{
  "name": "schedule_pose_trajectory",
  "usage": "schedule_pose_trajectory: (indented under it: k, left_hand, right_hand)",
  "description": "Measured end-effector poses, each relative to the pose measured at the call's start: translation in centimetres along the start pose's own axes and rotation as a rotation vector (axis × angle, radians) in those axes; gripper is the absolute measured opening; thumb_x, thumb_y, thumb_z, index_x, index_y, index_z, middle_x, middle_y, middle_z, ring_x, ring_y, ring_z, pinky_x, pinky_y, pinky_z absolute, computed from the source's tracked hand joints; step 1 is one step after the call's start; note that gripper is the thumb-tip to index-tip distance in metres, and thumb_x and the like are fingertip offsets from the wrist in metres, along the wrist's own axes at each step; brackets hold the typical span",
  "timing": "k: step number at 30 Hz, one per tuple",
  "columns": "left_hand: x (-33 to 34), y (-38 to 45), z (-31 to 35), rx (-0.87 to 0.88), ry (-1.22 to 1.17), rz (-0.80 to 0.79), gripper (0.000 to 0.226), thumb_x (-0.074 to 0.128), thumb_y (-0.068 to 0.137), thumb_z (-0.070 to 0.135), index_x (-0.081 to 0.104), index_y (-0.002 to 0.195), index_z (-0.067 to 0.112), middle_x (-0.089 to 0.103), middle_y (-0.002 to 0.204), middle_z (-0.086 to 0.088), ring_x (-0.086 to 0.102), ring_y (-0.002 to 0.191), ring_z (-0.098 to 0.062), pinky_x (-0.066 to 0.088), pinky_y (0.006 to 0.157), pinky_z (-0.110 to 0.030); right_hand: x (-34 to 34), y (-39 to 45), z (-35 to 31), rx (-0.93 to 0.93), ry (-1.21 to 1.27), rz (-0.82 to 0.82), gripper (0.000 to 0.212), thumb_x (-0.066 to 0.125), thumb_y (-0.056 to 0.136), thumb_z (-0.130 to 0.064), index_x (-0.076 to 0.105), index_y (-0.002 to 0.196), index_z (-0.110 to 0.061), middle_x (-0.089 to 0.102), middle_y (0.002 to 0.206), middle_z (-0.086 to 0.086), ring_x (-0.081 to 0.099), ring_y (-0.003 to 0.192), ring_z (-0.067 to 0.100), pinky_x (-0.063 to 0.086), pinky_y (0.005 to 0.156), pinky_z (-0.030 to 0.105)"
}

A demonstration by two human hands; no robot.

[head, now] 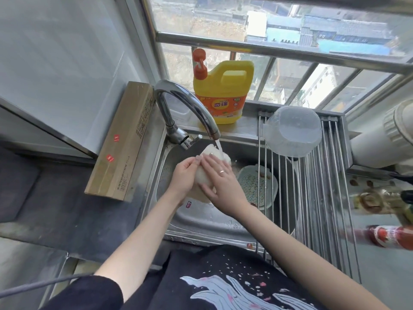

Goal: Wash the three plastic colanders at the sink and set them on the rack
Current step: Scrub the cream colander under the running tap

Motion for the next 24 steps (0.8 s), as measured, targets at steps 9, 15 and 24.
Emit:
schedule_pose_trajectory:
  k: [9,15,24]
  left_hand:
    - [-1.4,-0.5,-0.8,-0.058,-0.039,-0.065,0.024,0.046,0.098,0.027,0.066,0.088,0.018,0.063,0.08,0.0,0.052,0.066,-0.01,0.038,0.051,-0.024]
    - [-1.3,-0.5,-0.9,-0.108,-0.138,-0.062,0.023,0.044,0.099,0.022,0.066,0.093,0.02,0.069,0.074,0.01,0.059,0.063,-0.002,0.046,0.049,-0.019]
    - [-2.3,0.3,-0.6,-0.061,-0.01,0.027,0.022,0.048,0.098,0.019,0.064,0.084,0.015,0.06,0.082,-0.003,0.05,0.073,-0.013,0.037,0.063,-0.028]
  right_hand:
    - [-2.0,1.0,3.2,0.356,0.286,0.09,0.049,0.035,0.095,-0.041,0.045,0.139,-0.022,0.058,0.131,0.003,0.052,0.12,0.023,0.038,0.101,0.044]
    - [-2.7,0.8,2.8,0.327,0.182,0.07,0.058,0.046,0.09,-0.05,0.041,0.144,-0.026,0.039,0.149,-0.007,0.026,0.143,0.016,0.005,0.117,0.05]
    - [-2.0,-0.9,3.5,0.318,-0.234,-0.099,0.051,0.02,0.1,-0.049,0.016,0.149,-0.039,0.014,0.153,-0.02,0.0,0.147,0.009,-0.023,0.106,0.059]
Point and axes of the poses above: each hand's wrist, its own y-axis towards the middle knuckle, its own x-axis out of the palm, z = x × y, the point moved 6 cm from there along y, towards the middle knuckle
